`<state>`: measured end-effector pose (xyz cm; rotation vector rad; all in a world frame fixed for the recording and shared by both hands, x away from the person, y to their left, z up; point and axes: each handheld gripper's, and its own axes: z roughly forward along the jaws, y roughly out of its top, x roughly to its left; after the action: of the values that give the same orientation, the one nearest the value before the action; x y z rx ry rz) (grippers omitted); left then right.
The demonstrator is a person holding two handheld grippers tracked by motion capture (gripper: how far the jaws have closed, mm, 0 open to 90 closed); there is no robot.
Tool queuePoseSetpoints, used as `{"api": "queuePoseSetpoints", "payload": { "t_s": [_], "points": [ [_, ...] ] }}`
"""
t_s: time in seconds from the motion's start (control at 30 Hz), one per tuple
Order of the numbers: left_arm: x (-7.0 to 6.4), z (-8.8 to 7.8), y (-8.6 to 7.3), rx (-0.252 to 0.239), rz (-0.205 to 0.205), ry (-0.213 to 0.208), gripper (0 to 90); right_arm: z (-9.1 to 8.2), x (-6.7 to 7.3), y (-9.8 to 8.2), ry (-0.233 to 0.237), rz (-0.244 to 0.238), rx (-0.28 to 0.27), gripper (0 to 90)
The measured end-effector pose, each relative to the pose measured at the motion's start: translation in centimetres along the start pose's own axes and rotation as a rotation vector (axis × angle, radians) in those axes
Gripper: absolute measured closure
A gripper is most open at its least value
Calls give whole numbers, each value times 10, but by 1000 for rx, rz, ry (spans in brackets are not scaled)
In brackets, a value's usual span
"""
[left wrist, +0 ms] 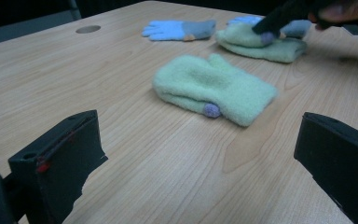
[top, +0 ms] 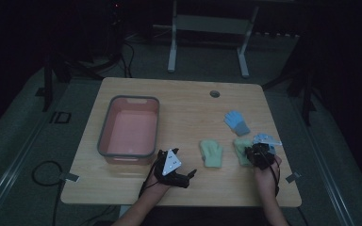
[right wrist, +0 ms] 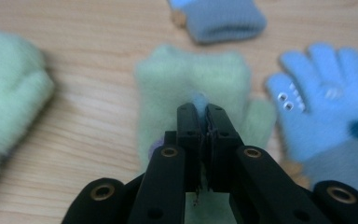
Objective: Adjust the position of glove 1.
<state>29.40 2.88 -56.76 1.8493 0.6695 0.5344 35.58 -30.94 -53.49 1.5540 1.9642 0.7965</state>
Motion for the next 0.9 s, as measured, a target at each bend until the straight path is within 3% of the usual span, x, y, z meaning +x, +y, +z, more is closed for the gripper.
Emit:
{"api": "queuePoseSetpoints", "payload": {
  "t_s": [0.33,0.57,0.8,0.9],
  "points": [
    [0,0,0,-1,0,1,11,-41,10,33,-18,1,-104,865],
    [0,0,0,3,-4,-3,11,-72,21,62,-5,2,-182,864],
    [0,0,0,4,-5,-3,12,-98,48,84,26,6,-280,864],
    [1,0,0,3,-8,-4,12,-98,63,86,46,-3,-281,864]
  ]
}}
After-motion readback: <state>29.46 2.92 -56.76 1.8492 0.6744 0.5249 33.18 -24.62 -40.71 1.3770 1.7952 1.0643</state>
